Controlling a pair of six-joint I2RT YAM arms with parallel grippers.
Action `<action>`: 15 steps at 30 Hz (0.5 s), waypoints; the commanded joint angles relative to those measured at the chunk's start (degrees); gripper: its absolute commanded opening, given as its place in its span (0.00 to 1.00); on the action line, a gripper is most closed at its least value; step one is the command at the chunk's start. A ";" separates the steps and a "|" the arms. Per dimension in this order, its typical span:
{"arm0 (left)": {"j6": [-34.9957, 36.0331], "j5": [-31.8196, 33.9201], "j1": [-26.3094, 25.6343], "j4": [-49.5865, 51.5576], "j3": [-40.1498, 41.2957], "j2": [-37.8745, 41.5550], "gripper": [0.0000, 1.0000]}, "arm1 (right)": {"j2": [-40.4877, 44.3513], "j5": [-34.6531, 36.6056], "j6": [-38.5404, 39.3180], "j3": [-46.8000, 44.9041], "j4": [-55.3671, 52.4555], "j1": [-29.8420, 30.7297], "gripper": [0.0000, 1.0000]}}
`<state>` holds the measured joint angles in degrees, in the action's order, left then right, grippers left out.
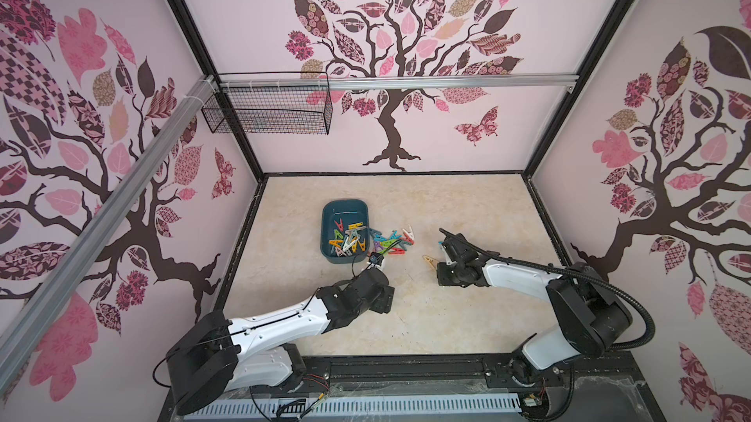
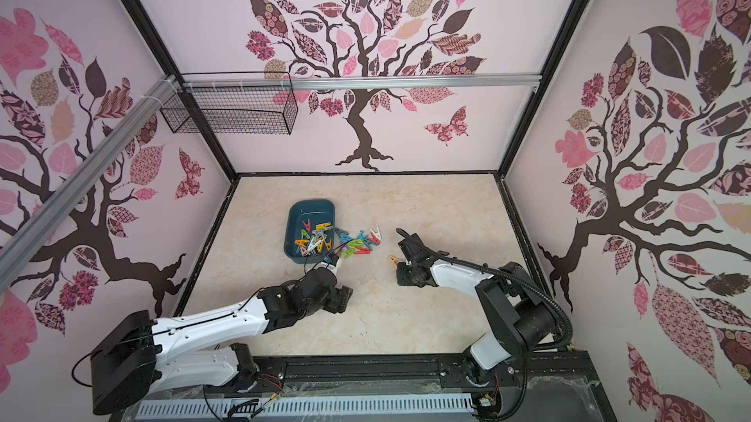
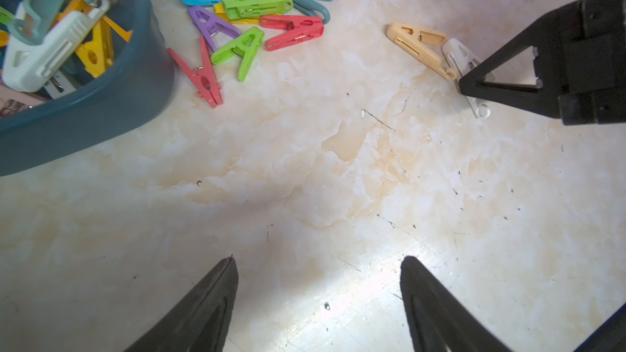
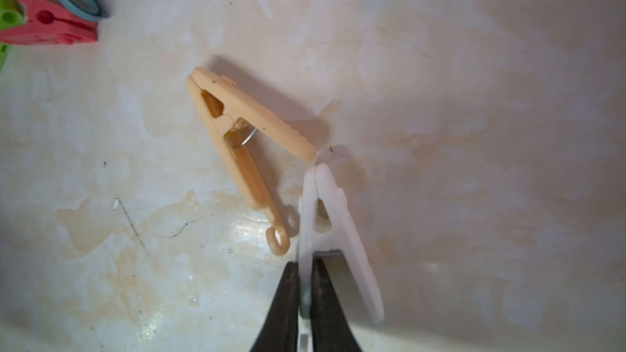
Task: Put the clothespins into the storage box
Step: Pick up the clothespin from the center of the board.
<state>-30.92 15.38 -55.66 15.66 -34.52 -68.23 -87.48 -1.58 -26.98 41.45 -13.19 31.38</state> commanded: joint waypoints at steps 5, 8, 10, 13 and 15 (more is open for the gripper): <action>-5.28 2.00 8.52 5.71 3.91 8.71 0.79 | 6.40 0.44 -0.90 3.80 -6.76 2.57 0.06; -5.96 5.24 9.30 8.74 4.02 12.01 0.79 | 5.46 0.39 -1.92 7.59 -7.21 6.31 0.06; -8.71 8.91 9.60 12.10 3.79 13.77 0.79 | 3.33 0.44 -2.48 11.35 -7.04 9.02 0.06; -15.17 11.83 11.29 16.23 5.48 18.01 0.79 | -1.62 0.01 -3.31 18.69 -5.37 13.02 0.06; -19.46 10.33 14.38 17.83 8.12 22.22 0.79 | -5.65 -0.73 -3.69 24.46 -4.35 15.72 0.06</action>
<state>-42.85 23.44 -44.12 27.73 -29.91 -49.63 -88.38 -1.50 -29.43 59.55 -18.52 44.25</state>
